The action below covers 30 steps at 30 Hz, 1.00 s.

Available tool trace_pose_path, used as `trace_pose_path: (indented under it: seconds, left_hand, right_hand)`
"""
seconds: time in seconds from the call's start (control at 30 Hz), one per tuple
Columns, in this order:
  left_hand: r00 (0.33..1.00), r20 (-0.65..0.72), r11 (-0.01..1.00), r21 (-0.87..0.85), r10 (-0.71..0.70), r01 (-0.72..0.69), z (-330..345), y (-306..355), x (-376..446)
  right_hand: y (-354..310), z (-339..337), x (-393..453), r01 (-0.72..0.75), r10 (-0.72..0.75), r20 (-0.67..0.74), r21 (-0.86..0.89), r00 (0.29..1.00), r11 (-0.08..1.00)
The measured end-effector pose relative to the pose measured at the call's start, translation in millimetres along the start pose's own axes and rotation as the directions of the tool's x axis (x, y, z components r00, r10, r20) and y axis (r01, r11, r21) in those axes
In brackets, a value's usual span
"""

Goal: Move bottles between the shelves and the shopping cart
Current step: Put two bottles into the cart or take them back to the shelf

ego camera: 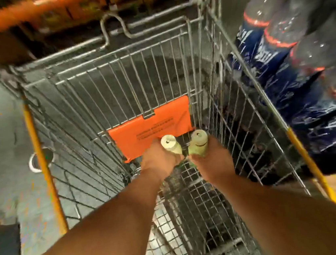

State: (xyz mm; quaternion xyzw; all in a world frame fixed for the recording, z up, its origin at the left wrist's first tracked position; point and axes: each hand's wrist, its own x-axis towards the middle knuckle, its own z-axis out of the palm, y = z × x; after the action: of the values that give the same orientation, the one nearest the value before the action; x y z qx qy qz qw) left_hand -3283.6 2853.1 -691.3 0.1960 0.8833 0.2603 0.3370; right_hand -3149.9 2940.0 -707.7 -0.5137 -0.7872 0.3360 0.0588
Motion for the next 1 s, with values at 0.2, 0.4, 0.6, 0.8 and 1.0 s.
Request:
trace_pose_path:
  seconds: [0.2, 0.4, 0.6, 0.8, 1.0]
  left_hand:
    - [0.95, -0.023, 0.95, 0.036, 0.312, -0.311, -101, 58, -111]
    - [0.812, 0.0, 0.806, 0.116, 0.584, -0.58, -201, 130, -276]
    - [0.6, 0.017, 0.598, 0.052, 0.8, -0.8, -241, 214, -427]
    - [0.367, 0.094, 0.366, 0.031, 0.926, -0.93, -218, 278, -578]
    - [0.16, 0.206, 0.182, -0.093, 0.965, -0.979, -151, 311, -748]
  right_hand:
    - [-85, -106, -108, 0.091, -0.039, -0.275, 0.178, 0.961, 0.98]
    - [-162, -238, -261, 0.126, 0.017, -0.539, 0.226, 0.842, 0.966]
    - [-188, -376, -395, 0.034, 0.105, -0.712, 0.178, 0.694, 0.983]
    - [-143, -488, -539, -0.098, 0.2, -0.831, 0.175, 0.519, 0.98]
    - [-67, -563, -701, -0.217, 0.274, -0.905, 0.21, 0.325, 0.953]
